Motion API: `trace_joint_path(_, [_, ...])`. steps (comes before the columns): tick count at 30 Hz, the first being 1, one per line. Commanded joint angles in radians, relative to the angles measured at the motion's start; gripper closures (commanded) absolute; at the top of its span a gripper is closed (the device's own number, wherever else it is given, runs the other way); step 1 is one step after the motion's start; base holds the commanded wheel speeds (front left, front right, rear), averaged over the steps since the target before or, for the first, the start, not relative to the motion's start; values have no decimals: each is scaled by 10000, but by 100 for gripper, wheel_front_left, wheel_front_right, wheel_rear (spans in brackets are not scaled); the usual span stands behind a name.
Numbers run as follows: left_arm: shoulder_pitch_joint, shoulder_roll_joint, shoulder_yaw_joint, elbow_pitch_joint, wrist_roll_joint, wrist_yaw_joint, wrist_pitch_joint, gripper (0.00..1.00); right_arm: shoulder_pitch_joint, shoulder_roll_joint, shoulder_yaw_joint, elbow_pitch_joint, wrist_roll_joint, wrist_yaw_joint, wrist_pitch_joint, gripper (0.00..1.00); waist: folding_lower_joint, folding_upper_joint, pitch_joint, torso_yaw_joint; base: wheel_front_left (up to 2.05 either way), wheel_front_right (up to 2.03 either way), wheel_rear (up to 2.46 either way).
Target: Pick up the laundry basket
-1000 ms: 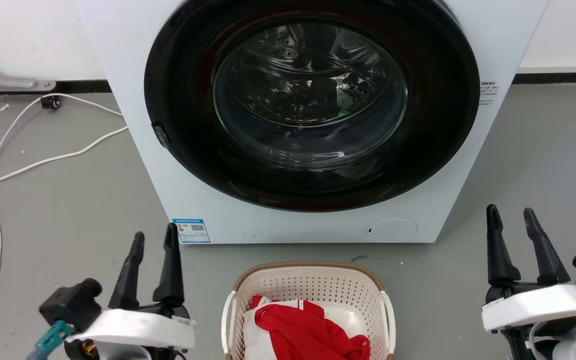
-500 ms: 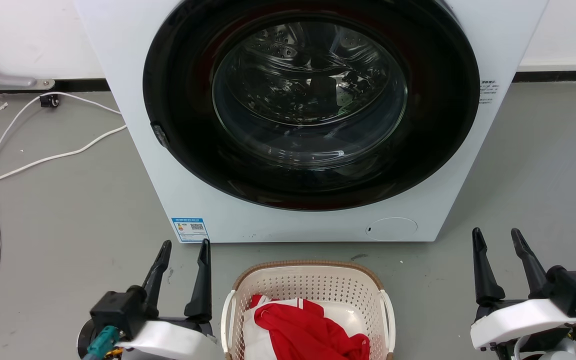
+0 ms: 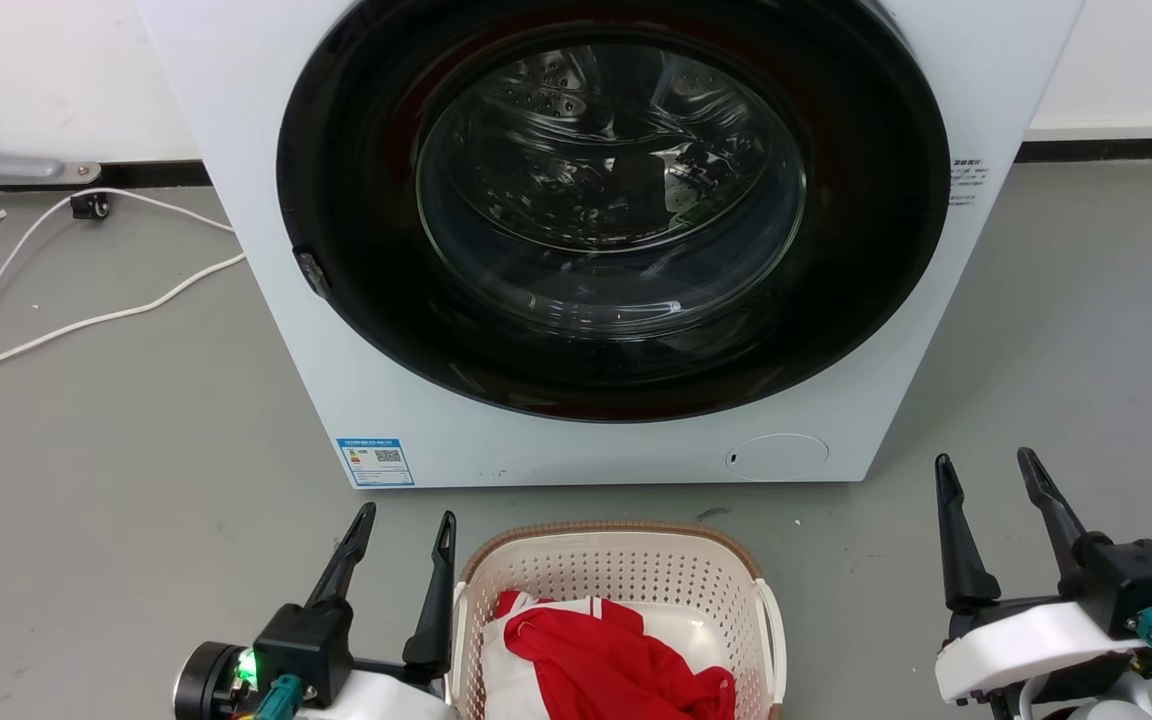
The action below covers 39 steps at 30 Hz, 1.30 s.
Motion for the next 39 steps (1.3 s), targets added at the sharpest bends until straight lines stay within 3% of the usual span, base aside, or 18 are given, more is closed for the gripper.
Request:
trace_joint_path(1, [10,79,-67,-48,258,123,-102,0,62,-20,-13,-120,-241,-3,-92,0,0,0,0,-13,0,0,0])
trace_joint_path(6, [101,-40,14,-39,271,143,-201,0,104,-20,-6,-147,-137,-3,-199,0,0,0,-8,-31,0,0,0])
trace_joint_path(12, [198,-306,371,-49,422,-132,-325,0,141,-20,-2,233,527,-3,-307,0,0,0,-15,-22,0,0,0])
trace_joint_path(20, [334,-486,632,27,1095,-531,-450,0,43,-20,70,459,216,-3,-429,0,0,0,-26,-9,0,0,0])
trace_joint_path(28, [417,-596,664,27,1933,-607,-596,0,19,-18,91,426,-361,-3,-567,0,0,0,-63,-2,0,0,0])
trace_joint_path(39, [458,-736,846,120,1869,-706,-596,0,8,-18,148,435,-235,-3,-556,0,0,0,-100,-6,0,0,0])
